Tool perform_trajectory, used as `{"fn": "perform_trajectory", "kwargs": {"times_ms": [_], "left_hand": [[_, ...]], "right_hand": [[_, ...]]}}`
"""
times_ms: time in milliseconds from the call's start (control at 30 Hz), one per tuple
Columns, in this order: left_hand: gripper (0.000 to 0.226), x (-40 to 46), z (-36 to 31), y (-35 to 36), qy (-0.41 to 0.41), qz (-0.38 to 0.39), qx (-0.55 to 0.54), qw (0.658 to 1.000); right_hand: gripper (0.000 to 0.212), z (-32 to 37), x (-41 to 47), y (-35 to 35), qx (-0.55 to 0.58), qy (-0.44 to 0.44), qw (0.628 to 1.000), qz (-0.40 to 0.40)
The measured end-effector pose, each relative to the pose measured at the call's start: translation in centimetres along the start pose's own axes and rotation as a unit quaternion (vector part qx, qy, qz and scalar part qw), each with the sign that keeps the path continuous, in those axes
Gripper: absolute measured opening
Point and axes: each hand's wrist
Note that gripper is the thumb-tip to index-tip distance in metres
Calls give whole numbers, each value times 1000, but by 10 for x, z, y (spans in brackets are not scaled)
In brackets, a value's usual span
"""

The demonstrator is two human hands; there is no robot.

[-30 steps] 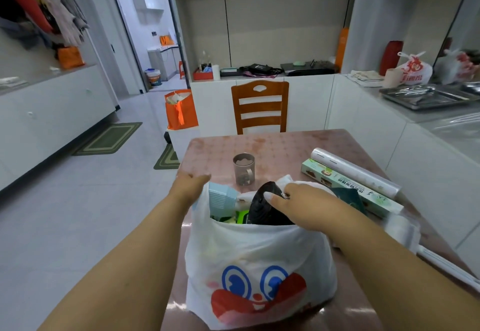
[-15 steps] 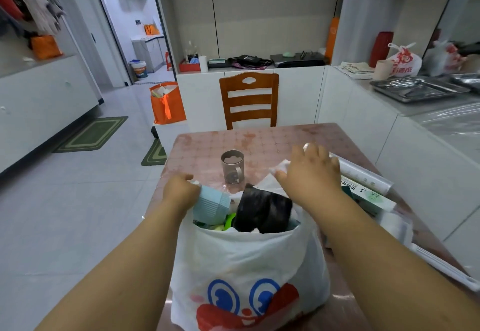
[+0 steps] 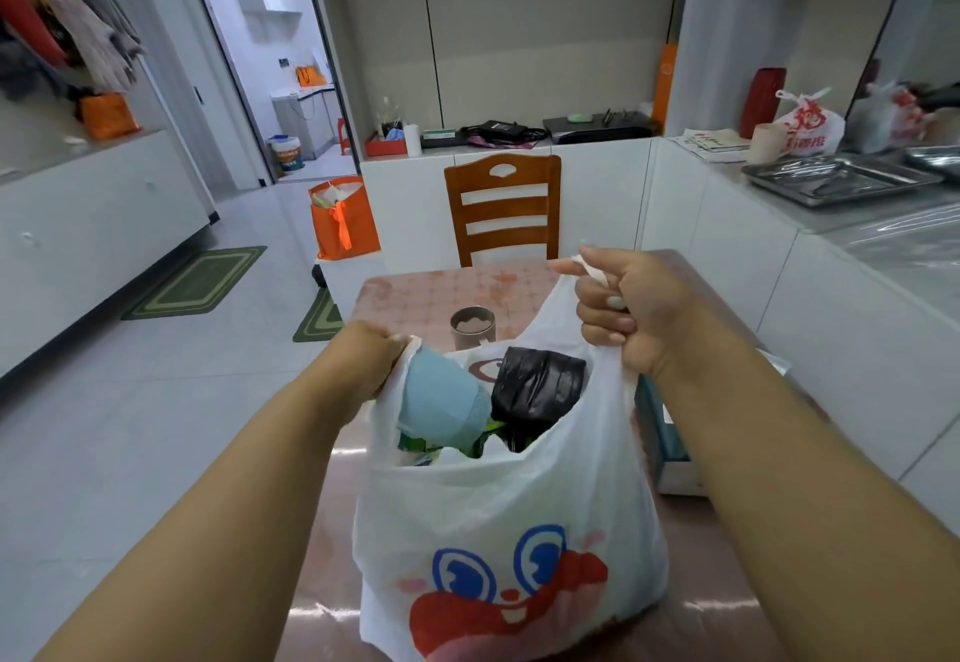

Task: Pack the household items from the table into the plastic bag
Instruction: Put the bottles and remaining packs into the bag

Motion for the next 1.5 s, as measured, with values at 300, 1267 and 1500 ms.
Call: {"fn": "perform_trajectory", "kwargs": {"times_ms": [300,1267,1500], "left_hand": [[42,-16,-13,-24,-110,92,-202,969],[40,-102,22,-7,180,45,-216,959],[31,-70,-20,-16,128,28,-324,937]], "right_hand": [[67,6,-16,7,24,-51,998,-1],[35,-29,-101,3,67,-55,994,-64],[25,-3,-55,26,91,-51,991,-81]]}}
Point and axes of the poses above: each hand's wrist, its own x-axis towards the middle knuckle, its own y-axis out of the palm, z = x × y, and after that the axes turned 14 degrees about z, right-handed
